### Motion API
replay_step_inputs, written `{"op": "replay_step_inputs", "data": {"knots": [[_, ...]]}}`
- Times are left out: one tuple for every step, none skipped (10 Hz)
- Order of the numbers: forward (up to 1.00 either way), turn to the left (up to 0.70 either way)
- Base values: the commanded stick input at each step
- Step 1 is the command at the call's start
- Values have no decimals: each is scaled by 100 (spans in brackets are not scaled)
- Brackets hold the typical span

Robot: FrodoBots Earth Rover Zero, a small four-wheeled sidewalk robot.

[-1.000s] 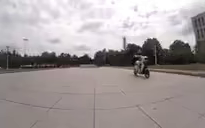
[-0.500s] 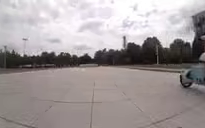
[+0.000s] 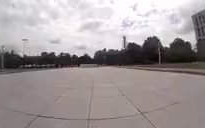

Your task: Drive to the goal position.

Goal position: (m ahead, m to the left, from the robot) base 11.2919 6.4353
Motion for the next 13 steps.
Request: {"op": "replay_step_inputs", "data": {"knots": [[100,3],[100,6],[100,40],[100,40],[100,40],[100,40],[100,38],[100,7],[100,2],[100,2],[100,2],[100,2],[100,2]]}}
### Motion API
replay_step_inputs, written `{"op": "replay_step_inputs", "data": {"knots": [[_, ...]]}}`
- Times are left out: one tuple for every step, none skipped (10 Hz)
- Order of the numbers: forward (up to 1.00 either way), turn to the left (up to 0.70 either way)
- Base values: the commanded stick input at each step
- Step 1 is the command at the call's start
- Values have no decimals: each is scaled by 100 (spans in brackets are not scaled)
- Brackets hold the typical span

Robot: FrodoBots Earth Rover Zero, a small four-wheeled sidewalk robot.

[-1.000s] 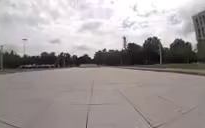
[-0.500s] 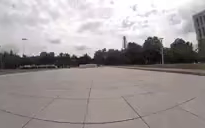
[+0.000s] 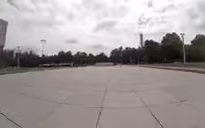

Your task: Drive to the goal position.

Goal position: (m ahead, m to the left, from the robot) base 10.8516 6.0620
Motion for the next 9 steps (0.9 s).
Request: {"op": "replay_step_inputs", "data": {"knots": [[100,2],[100,2],[100,2],[100,2],[100,2],[100,2],[100,2],[100,2],[100,2]]}}
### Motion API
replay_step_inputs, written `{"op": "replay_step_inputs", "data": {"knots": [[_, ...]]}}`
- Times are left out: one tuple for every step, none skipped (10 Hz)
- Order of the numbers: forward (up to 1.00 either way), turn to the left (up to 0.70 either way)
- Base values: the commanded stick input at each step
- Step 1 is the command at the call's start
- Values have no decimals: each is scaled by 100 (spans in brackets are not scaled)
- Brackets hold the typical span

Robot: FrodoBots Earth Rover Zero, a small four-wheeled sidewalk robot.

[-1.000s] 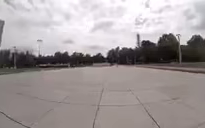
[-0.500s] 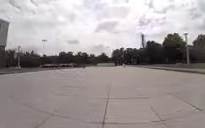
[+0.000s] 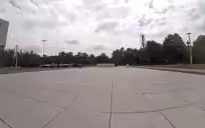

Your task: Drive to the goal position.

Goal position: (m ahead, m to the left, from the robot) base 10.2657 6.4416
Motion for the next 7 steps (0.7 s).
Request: {"op": "replay_step_inputs", "data": {"knots": [[100,2],[100,2],[100,2],[100,2],[100,2],[100,2],[100,2]]}}
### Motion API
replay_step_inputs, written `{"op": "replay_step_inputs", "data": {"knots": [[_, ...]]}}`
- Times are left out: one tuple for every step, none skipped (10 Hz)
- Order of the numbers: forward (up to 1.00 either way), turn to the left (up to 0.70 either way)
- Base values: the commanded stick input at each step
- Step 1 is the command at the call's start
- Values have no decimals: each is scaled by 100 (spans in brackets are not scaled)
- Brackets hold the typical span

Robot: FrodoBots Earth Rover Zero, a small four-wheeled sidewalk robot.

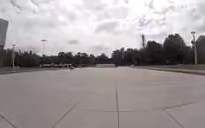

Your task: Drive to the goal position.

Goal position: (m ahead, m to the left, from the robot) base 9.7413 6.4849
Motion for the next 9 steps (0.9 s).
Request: {"op": "replay_step_inputs", "data": {"knots": [[100,2],[100,2],[100,2],[100,2],[100,2],[100,2],[100,2],[100,3],[100,3]]}}
